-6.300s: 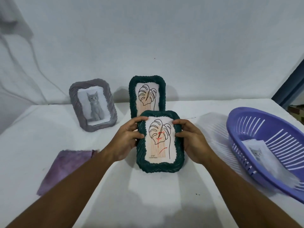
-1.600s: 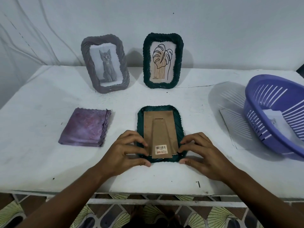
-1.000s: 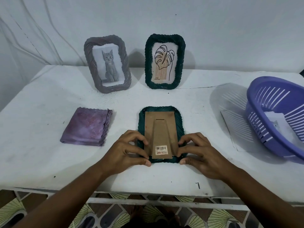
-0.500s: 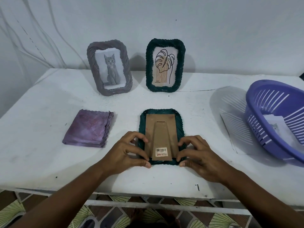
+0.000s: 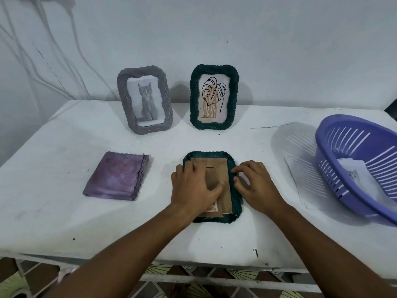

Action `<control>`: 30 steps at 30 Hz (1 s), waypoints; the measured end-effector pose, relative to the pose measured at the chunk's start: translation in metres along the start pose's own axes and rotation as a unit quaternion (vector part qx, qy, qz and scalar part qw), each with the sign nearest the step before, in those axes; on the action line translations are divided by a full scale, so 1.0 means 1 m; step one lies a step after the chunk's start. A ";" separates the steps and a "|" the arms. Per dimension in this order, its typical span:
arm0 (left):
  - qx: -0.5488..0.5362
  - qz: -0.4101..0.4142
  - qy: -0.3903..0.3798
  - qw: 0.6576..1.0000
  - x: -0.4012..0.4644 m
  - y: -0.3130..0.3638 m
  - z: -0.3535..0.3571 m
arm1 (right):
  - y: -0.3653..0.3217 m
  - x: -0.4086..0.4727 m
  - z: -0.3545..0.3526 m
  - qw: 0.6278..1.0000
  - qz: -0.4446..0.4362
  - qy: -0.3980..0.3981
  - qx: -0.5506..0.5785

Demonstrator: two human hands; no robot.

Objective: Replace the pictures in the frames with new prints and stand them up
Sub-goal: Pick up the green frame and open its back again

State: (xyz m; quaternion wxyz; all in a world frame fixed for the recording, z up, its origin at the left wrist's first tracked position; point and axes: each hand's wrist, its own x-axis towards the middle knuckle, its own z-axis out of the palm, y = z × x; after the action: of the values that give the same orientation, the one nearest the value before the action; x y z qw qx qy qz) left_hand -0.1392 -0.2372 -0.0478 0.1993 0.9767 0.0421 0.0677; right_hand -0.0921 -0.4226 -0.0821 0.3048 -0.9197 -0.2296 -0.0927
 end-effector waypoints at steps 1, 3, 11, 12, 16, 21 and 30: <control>0.001 -0.009 0.000 1.000 0.001 0.002 0.002 | -0.001 0.000 0.000 1.000 0.003 0.002 0.001; -0.001 -0.020 -0.003 1.000 0.003 0.006 0.004 | -0.001 -0.001 0.000 1.000 0.009 0.003 0.004; -0.048 -0.066 -0.009 0.997 0.008 0.014 0.001 | -0.001 -0.001 -0.001 1.000 0.019 0.000 0.003; -0.061 -0.073 -0.007 0.995 0.008 0.015 -0.001 | -0.001 -0.001 0.000 1.000 0.020 -0.001 0.002; -0.142 -0.103 -0.001 0.984 0.009 0.018 -0.014 | -0.001 -0.001 -0.002 1.000 0.028 -0.008 0.005; -0.229 -0.119 0.005 0.966 0.005 0.008 -0.034 | -0.004 0.001 -0.004 0.999 0.043 -0.020 0.011; -0.252 -0.138 0.046 0.957 0.010 -0.017 -0.065 | -0.023 0.008 -0.005 0.996 0.086 0.000 0.009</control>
State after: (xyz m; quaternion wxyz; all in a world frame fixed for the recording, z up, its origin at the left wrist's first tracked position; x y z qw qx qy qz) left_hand -0.1395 -0.1955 0.0064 0.4445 0.8752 0.1668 0.0930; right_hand -0.0959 -0.4062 -0.0640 0.3199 -0.9332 -0.1505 -0.0636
